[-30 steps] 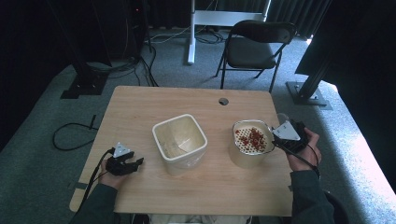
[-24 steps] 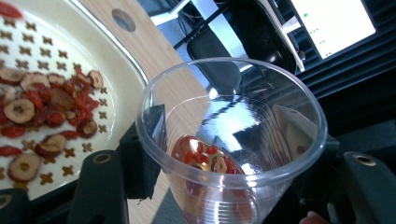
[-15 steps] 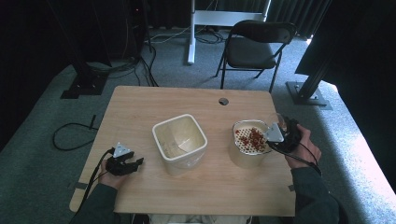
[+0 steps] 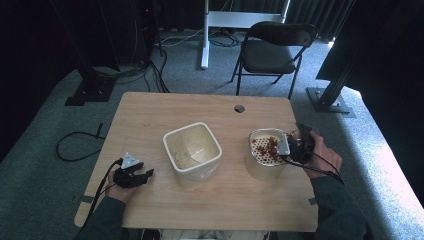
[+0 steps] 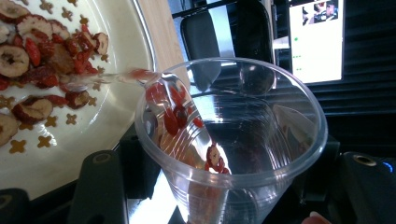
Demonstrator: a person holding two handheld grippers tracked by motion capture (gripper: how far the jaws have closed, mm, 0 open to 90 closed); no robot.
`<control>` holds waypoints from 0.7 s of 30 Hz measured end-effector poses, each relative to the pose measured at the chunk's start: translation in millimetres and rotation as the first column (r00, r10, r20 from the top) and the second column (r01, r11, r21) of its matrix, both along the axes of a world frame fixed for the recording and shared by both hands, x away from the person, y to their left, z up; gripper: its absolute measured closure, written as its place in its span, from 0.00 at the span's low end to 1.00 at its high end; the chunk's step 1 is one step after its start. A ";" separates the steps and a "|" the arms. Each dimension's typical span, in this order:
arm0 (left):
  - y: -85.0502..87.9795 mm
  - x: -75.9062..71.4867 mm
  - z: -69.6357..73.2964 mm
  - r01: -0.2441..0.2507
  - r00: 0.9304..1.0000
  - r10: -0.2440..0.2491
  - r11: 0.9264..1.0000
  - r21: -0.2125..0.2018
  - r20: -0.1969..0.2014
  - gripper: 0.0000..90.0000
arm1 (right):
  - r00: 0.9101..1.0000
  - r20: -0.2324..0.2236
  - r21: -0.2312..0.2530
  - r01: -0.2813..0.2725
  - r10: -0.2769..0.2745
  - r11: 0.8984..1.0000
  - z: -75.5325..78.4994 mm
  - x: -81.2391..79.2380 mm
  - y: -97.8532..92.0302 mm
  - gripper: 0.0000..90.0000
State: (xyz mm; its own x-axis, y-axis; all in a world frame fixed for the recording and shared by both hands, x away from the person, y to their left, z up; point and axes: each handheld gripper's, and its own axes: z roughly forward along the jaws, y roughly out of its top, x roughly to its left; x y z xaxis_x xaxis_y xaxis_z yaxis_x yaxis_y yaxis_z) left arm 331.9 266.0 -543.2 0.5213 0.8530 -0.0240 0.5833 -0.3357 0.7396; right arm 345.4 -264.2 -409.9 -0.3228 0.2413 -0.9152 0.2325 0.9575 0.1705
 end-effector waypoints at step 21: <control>0.2 -0.1 0.1 0.000 1.000 0.000 1.000 0.000 -0.001 0.51 | 1.000 -0.003 -0.135 -0.013 0.013 0.991 3.2 -2.7 6.8 0.41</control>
